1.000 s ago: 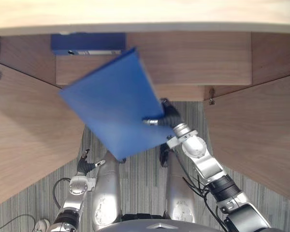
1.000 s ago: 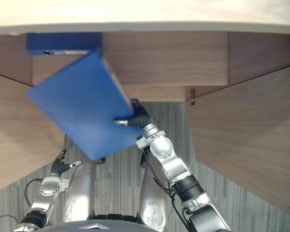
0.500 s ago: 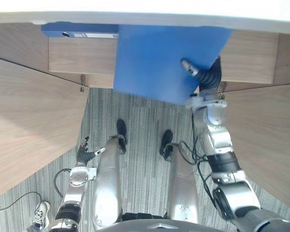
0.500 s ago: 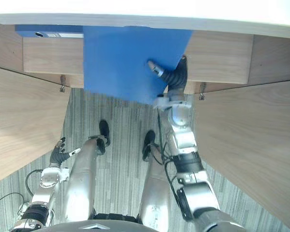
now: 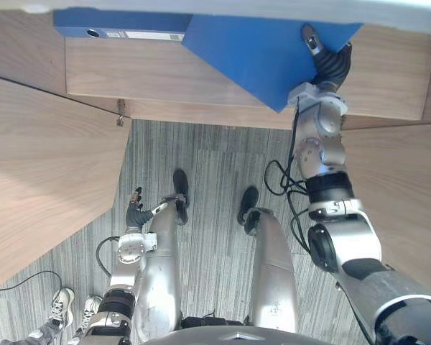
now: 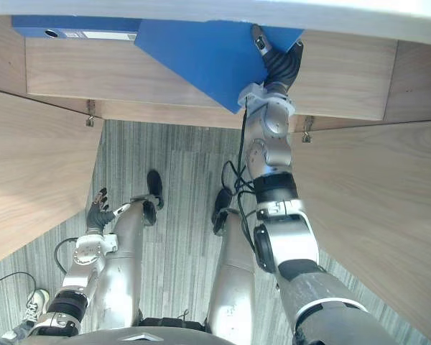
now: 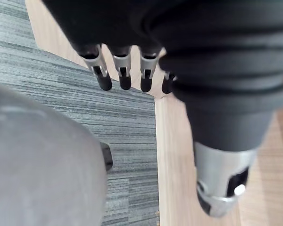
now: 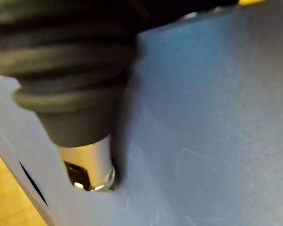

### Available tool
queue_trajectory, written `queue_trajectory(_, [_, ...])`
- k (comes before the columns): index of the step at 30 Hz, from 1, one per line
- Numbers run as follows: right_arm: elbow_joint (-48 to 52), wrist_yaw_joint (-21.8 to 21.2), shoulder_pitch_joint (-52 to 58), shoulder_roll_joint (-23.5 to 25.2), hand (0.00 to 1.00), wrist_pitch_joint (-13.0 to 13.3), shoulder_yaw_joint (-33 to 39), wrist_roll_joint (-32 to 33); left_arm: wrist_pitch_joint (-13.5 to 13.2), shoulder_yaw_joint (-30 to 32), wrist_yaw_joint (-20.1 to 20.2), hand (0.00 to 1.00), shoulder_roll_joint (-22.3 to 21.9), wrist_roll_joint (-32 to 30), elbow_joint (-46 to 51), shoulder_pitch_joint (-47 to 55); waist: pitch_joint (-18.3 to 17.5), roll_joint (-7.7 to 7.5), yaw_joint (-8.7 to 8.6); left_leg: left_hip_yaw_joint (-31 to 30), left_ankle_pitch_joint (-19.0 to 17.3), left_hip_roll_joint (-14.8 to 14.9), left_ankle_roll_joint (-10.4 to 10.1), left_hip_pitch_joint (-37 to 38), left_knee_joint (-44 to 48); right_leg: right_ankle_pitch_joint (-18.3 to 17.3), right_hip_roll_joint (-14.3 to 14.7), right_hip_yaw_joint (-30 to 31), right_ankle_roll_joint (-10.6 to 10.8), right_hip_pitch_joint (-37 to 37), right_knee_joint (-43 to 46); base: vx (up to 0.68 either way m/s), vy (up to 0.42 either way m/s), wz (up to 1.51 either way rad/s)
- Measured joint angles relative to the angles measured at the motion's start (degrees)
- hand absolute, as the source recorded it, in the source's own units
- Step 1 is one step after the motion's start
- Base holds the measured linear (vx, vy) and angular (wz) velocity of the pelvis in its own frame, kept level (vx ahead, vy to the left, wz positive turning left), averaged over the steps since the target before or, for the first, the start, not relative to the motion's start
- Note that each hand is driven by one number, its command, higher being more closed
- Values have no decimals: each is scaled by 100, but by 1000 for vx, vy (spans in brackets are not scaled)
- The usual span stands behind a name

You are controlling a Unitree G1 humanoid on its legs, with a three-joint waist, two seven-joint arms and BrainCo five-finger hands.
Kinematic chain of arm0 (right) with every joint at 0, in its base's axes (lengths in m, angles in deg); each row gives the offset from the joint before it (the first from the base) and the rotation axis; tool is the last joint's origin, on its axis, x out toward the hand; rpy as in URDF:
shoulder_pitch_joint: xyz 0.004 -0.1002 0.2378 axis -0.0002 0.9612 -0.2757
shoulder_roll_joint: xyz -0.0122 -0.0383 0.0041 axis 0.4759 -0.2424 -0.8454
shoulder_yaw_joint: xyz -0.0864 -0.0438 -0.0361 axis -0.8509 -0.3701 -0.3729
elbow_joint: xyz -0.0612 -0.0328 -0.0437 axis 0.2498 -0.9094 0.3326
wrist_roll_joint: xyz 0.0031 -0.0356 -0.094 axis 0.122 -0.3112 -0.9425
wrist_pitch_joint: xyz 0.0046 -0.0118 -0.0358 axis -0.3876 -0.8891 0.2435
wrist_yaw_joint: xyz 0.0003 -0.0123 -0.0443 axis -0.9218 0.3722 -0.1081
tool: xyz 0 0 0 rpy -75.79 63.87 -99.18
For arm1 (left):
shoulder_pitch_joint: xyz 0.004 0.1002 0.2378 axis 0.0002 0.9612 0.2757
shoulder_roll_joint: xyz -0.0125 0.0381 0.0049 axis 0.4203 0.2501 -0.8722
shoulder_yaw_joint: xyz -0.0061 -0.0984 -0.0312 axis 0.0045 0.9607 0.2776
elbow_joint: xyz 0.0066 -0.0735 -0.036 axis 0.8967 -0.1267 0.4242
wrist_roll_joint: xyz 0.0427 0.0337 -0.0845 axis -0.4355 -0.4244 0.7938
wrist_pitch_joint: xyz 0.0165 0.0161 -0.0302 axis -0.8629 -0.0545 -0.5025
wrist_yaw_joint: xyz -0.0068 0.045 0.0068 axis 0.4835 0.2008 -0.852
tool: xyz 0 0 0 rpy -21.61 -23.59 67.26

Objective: Walk over to the cabinet, pick up the folder, carry it to the office cabinet, place the folder inside the office cabinet, then close the office cabinet door

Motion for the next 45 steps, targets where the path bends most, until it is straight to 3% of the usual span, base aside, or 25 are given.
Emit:
queue_trajectory(3, [-417, 160, -238, 93, 100, -120, 164, 347, 49, -4, -107, 0, -28, 1, -104, -98, -1, 2, 11, -9, 16, -3, -4, -3, -5, 21, 4, -18, -1, 14, -61, 41, -35, 0])
queue_trajectory(9, [-699, 527, -498, 376, 100, -94, 613, 1252, 82, -9, -284, 0, -211, 49, -243, -288, -61, 107, 11, -5, 117, -41, 5, -17, -162, 165, 5, -50, 2, 35, -242, 19, -16, -1])
queue_trajectory(16, [-676, 1222, -580, 890, 100, 411, 1389, 1625, 211, -109, -558, 0, -465, 53, -431, -412, -170, 286, 8, -14, 236, -50, 27, -17, -324, 259, 8, -100, -23, 39, -353, -12, -44, 2])
queue_trajectory(23, [-74, 1821, -279, 1362, 100, 790, 1759, 1622, 276, -108, -688, 0, -629, 51, -430, -482, -172, 289, 8, -20, 317, -29, 9, 14, -418, 282, 33, -125, -46, 39, -384, 17, -58, 0])
queue_trajectory(24, [-8, 1863, -228, 1387, 0, 798, 1780, 1622, 278, -108, -690, 0, -669, 51, -430, -504, -172, 290, 9, -13, 328, -28, 13, 29, -440, 292, 37, -117, -46, 46, -401, 36, -43, -2])
queue_trajectory(33, [-11, 1805, -271, 1267, 0, 822, 1838, 1808, 277, -105, -735, 0, -728, 53, -413, -618, -281, 418, 23, 11, 553, -35, 1, 133, -879, 503, 94, -173, -82, 128, -789, 25, -31, -1])
queue_trajectory(45, [-257, 1565, -784, 621, 0, 562, 1459, 1783, 273, -103, -733, 0, -713, 124, -442, -587, -289, 431, 16, 5, 787, -59, -36, 143, -1226, 665, 111, -262, -104, 122, -1051, 8, -3, 0])
